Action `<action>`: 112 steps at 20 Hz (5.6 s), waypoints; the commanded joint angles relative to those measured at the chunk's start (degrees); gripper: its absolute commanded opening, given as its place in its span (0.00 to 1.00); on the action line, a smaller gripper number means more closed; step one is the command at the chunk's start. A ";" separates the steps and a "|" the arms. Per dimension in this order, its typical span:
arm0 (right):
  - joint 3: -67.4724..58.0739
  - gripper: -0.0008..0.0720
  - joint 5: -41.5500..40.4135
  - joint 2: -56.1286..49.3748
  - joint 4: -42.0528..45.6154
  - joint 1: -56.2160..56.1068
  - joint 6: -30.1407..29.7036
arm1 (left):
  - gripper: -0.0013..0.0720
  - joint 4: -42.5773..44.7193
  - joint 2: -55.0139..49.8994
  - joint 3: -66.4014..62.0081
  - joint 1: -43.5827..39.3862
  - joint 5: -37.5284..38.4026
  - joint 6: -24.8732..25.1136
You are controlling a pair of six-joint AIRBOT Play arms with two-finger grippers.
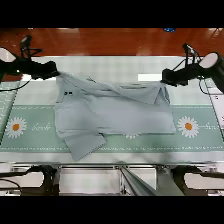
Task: Fold the shirts.
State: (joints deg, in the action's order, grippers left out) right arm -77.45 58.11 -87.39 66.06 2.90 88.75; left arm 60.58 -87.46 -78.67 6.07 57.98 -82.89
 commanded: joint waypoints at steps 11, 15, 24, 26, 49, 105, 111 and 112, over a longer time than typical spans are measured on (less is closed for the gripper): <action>10.01 0.57 8.52 21.31 13.90 23.17 2.75 | 0.71 8.44 9.68 18.18 17.68 18.95 -1.27; 34.34 0.57 3.04 33.68 -1.73 24.61 -3.30 | 0.71 -5.75 20.52 34.34 22.21 14.80 6.49; 46.75 0.57 8.76 40.96 -13.64 24.61 -10.67 | 0.71 -7.28 24.02 48.50 28.57 18.27 10.93; 46.75 0.57 8.83 40.96 -13.68 24.61 -10.67 | 0.71 -7.54 23.61 51.19 27.43 15.72 10.93; 55.30 0.57 6.95 33.81 -7.17 30.84 -7.23 | 0.05 -14.56 20.02 53.18 15.93 -0.55 12.79; 8.17 0.04 5.35 23.67 -8.76 12.59 -12.55 | 0.05 19.96 22.27 3.91 -4.66 -5.99 -13.49; -7.45 0.04 0.35 -3.10 -18.18 12.17 -14.38 | 0.05 18.99 -3.91 -11.10 -4.66 -7.91 -15.32; -10.73 0.04 0.55 -6.47 -18.10 11.58 -13.79 | 0.05 18.95 -7.93 -14.38 -4.59 -7.69 -16.24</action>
State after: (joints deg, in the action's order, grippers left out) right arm -80.79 60.73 -82.98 51.46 15.11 75.35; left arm 80.09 -84.29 -86.19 1.43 52.03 -97.51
